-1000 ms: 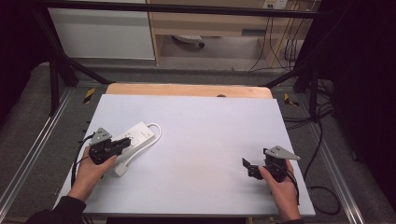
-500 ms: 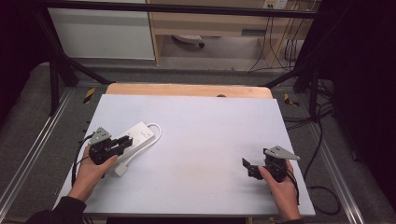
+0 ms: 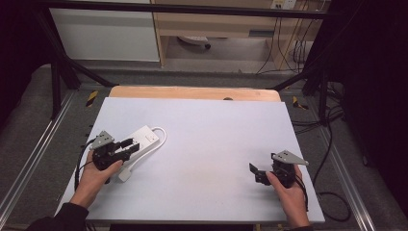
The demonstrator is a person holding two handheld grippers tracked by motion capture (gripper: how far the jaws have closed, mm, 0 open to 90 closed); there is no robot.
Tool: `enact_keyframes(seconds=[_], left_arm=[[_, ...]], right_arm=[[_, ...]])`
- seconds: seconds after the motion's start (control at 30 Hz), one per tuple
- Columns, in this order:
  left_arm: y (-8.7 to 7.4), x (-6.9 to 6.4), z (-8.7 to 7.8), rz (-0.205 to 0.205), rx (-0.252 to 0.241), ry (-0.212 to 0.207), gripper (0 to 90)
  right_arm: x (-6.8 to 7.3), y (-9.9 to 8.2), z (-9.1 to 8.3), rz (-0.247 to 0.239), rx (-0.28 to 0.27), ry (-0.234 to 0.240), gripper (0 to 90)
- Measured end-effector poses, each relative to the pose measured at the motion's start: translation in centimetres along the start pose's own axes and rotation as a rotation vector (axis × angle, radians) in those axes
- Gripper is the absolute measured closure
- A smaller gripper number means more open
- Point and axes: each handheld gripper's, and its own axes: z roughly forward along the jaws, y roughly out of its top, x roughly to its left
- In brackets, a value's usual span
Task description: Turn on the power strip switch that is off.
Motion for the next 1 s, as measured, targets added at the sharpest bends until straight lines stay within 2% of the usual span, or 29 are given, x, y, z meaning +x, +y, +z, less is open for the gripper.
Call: enact_keyframes(seconds=[0.17,0.37,0.6,1.0], left_arm=[[0.1,-0.4,0.1,0.017,-0.002,0.009,47.0],[0.2,-0.8,0.1,0.019,-0.017,0.006,36.2],[0.5,-1.1,-0.1,-0.003,-0.057,-0.022,7.3],[0.6,-1.6,-1.0,-0.009,-0.072,-0.005,5.7]], right_arm=[[0.0,0.0,0.0,0.001,0.000,0.000,3.7],[0.0,0.0,0.0,0.001,0.002,0.001,3.6],[0.0,0.0,0.0,0.001,0.001,0.002,3.4],[0.0,0.0,0.0,0.002,-0.001,0.004,3.3]])
